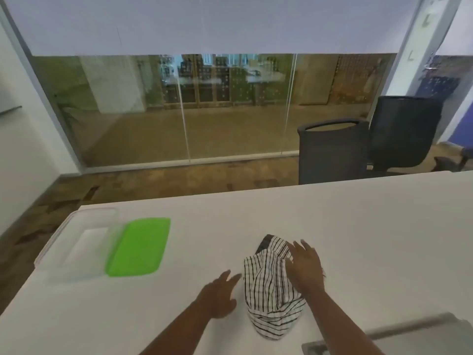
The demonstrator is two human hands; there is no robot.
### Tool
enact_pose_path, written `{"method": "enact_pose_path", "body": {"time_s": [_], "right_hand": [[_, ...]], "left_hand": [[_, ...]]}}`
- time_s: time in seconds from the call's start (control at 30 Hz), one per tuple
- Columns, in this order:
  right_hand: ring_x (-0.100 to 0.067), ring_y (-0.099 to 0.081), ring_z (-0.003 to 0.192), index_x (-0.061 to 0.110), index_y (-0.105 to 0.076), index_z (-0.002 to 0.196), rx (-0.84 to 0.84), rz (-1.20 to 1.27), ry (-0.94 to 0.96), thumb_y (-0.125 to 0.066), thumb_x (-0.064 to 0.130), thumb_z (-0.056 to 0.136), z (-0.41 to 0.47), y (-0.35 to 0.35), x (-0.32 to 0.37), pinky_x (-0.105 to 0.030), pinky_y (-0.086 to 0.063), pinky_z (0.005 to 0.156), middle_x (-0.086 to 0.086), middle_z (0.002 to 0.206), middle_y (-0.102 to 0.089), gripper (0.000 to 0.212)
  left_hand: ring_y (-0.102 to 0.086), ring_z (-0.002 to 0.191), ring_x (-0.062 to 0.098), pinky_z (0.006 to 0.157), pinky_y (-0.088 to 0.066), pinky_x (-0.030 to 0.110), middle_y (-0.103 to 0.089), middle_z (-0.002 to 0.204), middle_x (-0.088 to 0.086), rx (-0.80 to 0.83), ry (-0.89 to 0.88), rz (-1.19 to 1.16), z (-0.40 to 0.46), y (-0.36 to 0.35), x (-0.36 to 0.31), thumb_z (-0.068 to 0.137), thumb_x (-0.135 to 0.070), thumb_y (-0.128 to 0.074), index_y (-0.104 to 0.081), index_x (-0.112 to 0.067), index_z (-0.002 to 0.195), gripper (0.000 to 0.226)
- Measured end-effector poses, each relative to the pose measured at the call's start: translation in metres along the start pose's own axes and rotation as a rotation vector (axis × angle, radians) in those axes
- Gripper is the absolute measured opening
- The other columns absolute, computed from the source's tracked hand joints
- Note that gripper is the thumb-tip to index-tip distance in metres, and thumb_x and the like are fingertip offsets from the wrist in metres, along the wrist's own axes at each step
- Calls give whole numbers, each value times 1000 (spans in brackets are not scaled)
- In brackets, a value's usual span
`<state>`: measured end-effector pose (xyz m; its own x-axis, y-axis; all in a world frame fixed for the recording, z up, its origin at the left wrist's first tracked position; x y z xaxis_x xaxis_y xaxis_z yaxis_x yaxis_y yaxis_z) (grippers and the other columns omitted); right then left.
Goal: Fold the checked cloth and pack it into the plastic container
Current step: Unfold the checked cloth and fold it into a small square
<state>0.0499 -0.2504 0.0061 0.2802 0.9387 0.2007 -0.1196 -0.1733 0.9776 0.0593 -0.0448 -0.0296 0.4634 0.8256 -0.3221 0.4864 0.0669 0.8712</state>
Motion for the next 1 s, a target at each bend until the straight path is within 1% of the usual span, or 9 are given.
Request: {"method": "enact_pose_path", "body": {"time_s": [0.13,0.27,0.37,0.5,0.63,0.73,0.8,0.9,1.0], "right_hand": [[-19,-24,141,19,-40,138,148,48,-164,-45,35,92,-18,-25,-27,-37,-24,117,-3,150,-34,48],[-31,-24,139,21,-29,142,257,160,-313,-54,41,88,-31,-40,-36,-42,-35,109,-14,154,-18,63],[-30,-38,132,18,-28,143,334,309,-378,-59,34,87,-34,-54,-38,-37,-39,105,-18,148,-25,66],[-22,-48,121,12,-35,140,261,371,-370,-56,12,89,-28,-53,-32,-29,-40,98,-12,137,-48,56],[-18,-55,78,16,-34,138,93,508,-349,-51,3,88,-14,-33,-19,-24,-39,67,-12,96,-68,55],[-19,-58,73,26,-56,96,34,571,-232,-55,9,88,-4,-15,-1,-28,-42,60,2,75,-63,18],[-10,-50,58,26,-56,79,27,577,-106,-56,14,89,1,-4,17,-22,-34,52,13,60,-51,16],[-2,-47,53,21,-67,88,25,594,18,-57,21,89,8,12,43,-20,-31,49,14,61,-54,10],[-7,-58,72,24,-70,96,24,599,141,-57,27,88,16,31,71,-23,-42,62,9,81,-69,15]], "left_hand": [[-17,145,22,119,-21,39,-3,160,3,158,-81,3,-2,-35,-24,91,-24,-44,-14,-28,148,65],[-21,144,21,118,-23,39,-3,160,-2,232,-97,20,4,-50,-29,91,-24,-45,-23,-30,145,59],[-22,144,19,118,-23,39,-3,160,-4,252,-87,26,6,-54,-26,91,-26,-45,-26,-29,144,57],[-18,145,18,120,-21,40,-5,160,-5,289,-60,-19,8,-57,-20,91,-27,-45,-28,-29,144,56],[-19,144,18,120,-17,38,-20,157,1,283,-39,-78,9,-49,-14,92,-27,-46,-34,-25,142,52],[-30,139,20,117,-26,34,-34,151,6,171,-13,-108,12,-27,-9,93,-27,-43,-39,-22,139,47],[-32,139,18,115,-28,31,-34,151,5,27,-10,-158,15,-4,-7,93,-27,-42,-36,-21,141,48],[-19,144,17,118,-23,31,-16,158,3,-228,-40,-277,18,42,-10,94,-27,-44,-16,-18,147,60],[-15,145,19,118,-26,38,-5,160,0,-441,-86,-357,12,94,-18,92,-31,-48,-11,-23,148,67]]}}
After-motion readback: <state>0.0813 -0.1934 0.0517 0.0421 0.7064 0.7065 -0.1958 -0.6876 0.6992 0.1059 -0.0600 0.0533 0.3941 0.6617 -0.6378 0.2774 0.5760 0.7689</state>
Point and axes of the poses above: each hand's wrist, its own z-axis towards the middle knuckle, its own y-axis out of the back of the hand, x = y × z, the point moved 8 cm from there along z, towards the middle knuckle
